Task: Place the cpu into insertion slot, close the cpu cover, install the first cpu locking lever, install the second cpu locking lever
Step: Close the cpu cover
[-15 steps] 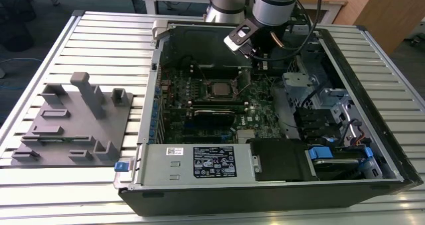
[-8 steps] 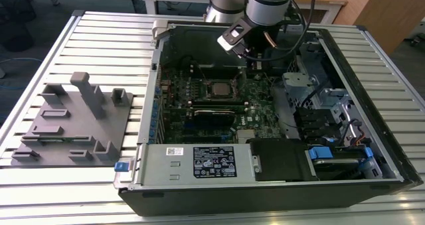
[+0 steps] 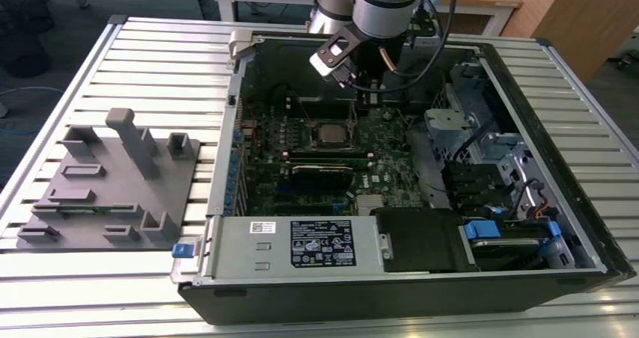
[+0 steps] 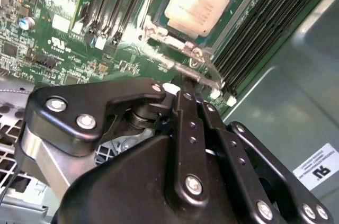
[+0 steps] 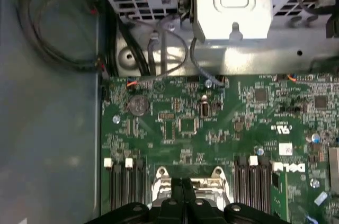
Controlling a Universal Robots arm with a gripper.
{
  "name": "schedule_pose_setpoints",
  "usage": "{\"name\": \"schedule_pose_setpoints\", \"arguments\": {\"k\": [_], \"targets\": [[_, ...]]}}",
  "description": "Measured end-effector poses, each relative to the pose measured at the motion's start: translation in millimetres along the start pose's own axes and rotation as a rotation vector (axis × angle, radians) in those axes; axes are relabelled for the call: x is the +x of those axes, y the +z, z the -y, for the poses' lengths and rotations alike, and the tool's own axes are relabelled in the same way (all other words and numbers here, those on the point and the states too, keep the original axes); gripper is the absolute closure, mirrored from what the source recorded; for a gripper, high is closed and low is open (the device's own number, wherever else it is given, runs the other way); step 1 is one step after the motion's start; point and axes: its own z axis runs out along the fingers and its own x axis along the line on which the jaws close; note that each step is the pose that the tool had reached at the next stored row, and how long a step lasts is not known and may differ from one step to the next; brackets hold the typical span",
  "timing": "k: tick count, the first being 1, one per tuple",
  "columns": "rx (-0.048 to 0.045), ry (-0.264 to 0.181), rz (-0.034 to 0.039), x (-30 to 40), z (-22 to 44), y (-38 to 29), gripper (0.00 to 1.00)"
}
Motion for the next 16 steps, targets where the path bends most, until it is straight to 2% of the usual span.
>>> {"name": "schedule_pose_setpoints", "arguments": {"k": [9, 11, 15, 16], "targets": [[0.0024, 0.000, 0.0002, -0.1, 0.3, 0.0, 0.90], [0.0123, 0.001, 0.0009, -0.1, 0.3, 0.3, 0.90], [0.0395, 0.002, 0.0022, -0.1, 0.3, 0.6, 0.90], [0.0429, 0.002, 0.0026, -0.1, 0.3, 0.5, 0.90]]}}
